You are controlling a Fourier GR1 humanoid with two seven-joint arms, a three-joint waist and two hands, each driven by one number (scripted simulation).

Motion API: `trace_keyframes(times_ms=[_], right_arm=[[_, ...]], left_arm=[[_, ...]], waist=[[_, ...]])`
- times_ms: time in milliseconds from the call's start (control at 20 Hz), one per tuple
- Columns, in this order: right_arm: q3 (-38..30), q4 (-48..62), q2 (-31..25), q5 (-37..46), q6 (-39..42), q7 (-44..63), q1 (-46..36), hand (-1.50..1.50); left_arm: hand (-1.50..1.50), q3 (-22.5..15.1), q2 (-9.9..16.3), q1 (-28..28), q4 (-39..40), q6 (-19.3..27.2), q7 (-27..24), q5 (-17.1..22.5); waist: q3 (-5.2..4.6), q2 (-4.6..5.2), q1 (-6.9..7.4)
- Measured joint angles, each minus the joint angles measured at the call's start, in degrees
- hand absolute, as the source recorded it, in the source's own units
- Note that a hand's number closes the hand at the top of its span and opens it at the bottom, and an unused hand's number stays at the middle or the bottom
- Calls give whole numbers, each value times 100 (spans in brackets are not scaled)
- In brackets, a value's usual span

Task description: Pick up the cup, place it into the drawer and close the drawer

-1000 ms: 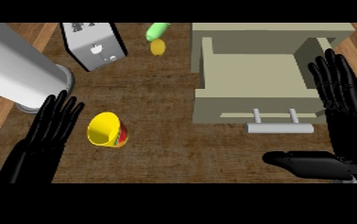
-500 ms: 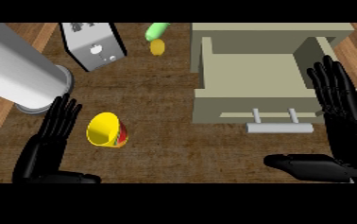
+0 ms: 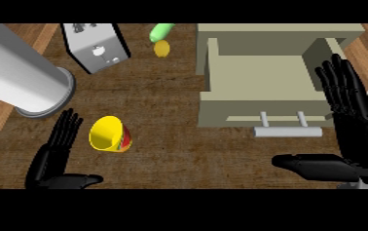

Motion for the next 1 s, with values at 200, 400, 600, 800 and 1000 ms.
trace_keyframes(times_ms=[200,400,600,800,1000], right_arm=[[-54,70,-1,-29,68,-29,-24,-150],[-169,42,-56,-140,157,44,-64,-150],[-168,85,-38,-122,152,111,-194,-150],[-233,61,-86,-202,242,185,-191,-150],[-138,26,-6,-111,212,199,-172,-150]], left_arm=[[-150,133,72,-444,1014,5,-569,-151],[-150,233,135,-875,2172,-1,-1357,-335],[-150,301,143,-1271,3103,24,-1972,-425],[-150,414,327,-1742,4158,26,-2513,-511],[-150,500,533,-2242,4990,89,-2793,-589]], waist=[[1,0,-3],[-1,0,-13],[-1,1,-14],[-2,6,-27],[-5,11,-45]])
